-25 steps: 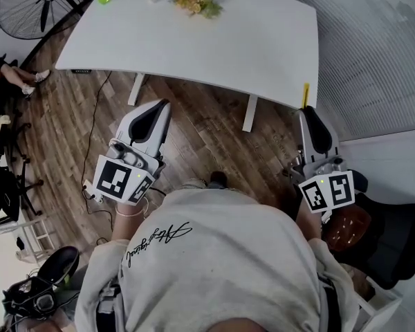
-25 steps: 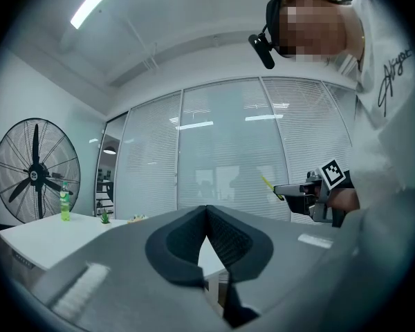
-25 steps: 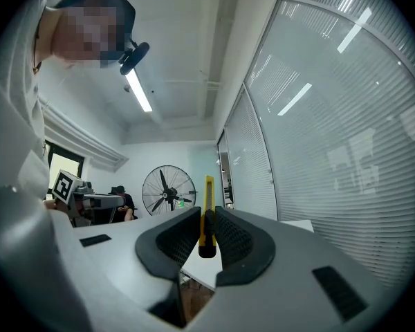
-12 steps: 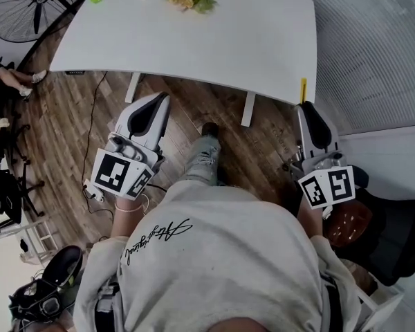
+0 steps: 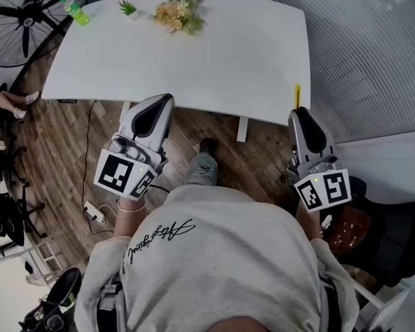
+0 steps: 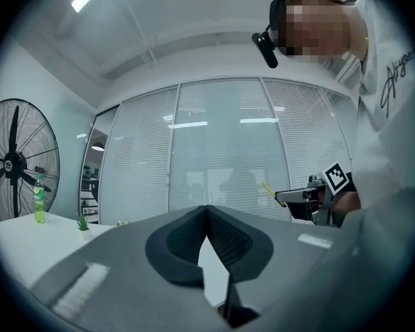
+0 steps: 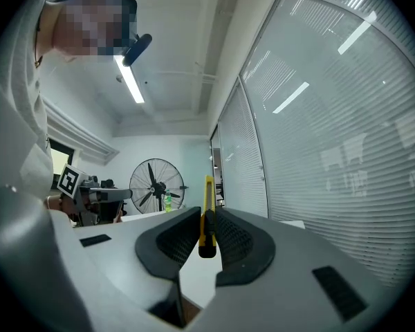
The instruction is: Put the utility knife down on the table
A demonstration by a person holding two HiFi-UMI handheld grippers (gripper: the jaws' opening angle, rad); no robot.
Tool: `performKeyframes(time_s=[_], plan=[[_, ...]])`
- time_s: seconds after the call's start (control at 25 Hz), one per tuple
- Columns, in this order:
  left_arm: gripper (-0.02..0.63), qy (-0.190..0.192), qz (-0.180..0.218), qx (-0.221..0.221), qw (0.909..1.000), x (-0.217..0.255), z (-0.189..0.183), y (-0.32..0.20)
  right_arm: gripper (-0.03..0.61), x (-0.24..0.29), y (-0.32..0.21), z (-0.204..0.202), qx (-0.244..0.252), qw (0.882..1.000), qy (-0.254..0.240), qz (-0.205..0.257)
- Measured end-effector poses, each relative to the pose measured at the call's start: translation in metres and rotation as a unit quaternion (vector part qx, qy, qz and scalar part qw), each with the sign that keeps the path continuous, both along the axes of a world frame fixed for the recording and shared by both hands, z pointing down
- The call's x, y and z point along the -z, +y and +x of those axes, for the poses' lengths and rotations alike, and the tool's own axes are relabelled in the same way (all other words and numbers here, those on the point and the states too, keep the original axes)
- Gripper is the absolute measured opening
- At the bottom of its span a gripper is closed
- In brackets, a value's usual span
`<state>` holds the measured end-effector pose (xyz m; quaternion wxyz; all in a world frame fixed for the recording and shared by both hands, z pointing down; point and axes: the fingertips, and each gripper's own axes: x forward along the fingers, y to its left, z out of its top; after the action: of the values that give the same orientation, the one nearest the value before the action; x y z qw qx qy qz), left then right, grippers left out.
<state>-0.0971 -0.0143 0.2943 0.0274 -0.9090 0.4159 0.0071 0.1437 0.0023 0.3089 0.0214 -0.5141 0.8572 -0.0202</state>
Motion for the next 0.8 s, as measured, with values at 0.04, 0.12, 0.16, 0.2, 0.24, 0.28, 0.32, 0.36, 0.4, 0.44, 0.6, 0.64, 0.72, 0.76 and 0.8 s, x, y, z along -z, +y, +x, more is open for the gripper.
performKeyframes(time_s=[0.04,0.12,0.16,0.2,0.24,0.28,0.32,0.36,0.4,0.44,0.6,0.64,0.72,0.76,0.8], plan=[[-0.003,0.001,-0.001,-0.001,1.0000,-0.001,0.000,-0.010,0.064,0.000,-0.009,-0.001,-0.001,1.000,-0.001,0.001],[-0.002,0.004,-0.001,-0.004,1.0000,0.000,0.000,-0.027,0.064,0.000,-0.025,-0.003,-0.002,1.000,-0.001,0.000],[-0.002,0.004,-0.002,-0.005,1.0000,0.000,0.000,-0.036,0.064,0.000,-0.032,-0.004,-0.003,1.000,0.000,-0.001],[-0.002,0.004,-0.003,-0.008,1.0000,-0.001,0.000,-0.044,0.064,0.000,-0.039,-0.004,-0.005,1.000,0.000,-0.003],[-0.002,0.003,-0.004,-0.010,0.9999,-0.002,0.001,-0.052,0.064,-0.001,-0.046,-0.004,-0.007,1.000,-0.001,-0.004],[-0.002,0.003,-0.005,-0.012,0.9999,-0.002,0.002,-0.060,0.064,-0.001,-0.053,-0.004,-0.009,1.000,-0.001,-0.005],[-0.002,0.003,-0.005,-0.015,0.9999,-0.002,0.003,-0.069,0.064,-0.001,-0.060,-0.003,-0.010,1.000,-0.002,-0.006],[-0.002,0.003,-0.006,-0.018,0.9998,-0.002,0.004,-0.078,0.064,-0.001,-0.068,-0.003,-0.012,1.000,-0.002,-0.007],[-0.002,0.003,-0.007,-0.022,0.9997,-0.001,0.005,-0.086,0.064,0.000,-0.076,-0.003,-0.014,1.000,-0.002,-0.008],[-0.002,0.003,-0.008,-0.025,0.9997,-0.001,0.006,-0.095,0.064,0.000,-0.083,-0.003,-0.017,1.000,-0.002,-0.009],[-0.003,0.004,-0.011,-0.035,0.9993,-0.003,0.004,-0.127,0.064,-0.004,-0.109,-0.004,-0.029,0.999,-0.005,-0.015],[-0.002,0.004,-0.011,-0.037,0.9992,-0.003,0.004,-0.135,0.064,-0.004,-0.116,-0.003,-0.032,0.999,-0.006,-0.016],[-0.002,0.004,-0.011,-0.043,0.9990,-0.003,0.005,-0.151,0.064,-0.005,-0.128,-0.003,-0.038,0.999,-0.008,-0.017],[-0.002,0.004,-0.011,-0.046,0.9989,-0.002,0.006,-0.157,0.064,-0.005,-0.133,-0.003,-0.040,0.999,-0.008,-0.017],[-0.002,0.004,-0.011,-0.049,0.9987,-0.001,0.007,-0.163,0.064,-0.004,-0.138,-0.003,-0.041,0.999,-0.008,-0.017]])
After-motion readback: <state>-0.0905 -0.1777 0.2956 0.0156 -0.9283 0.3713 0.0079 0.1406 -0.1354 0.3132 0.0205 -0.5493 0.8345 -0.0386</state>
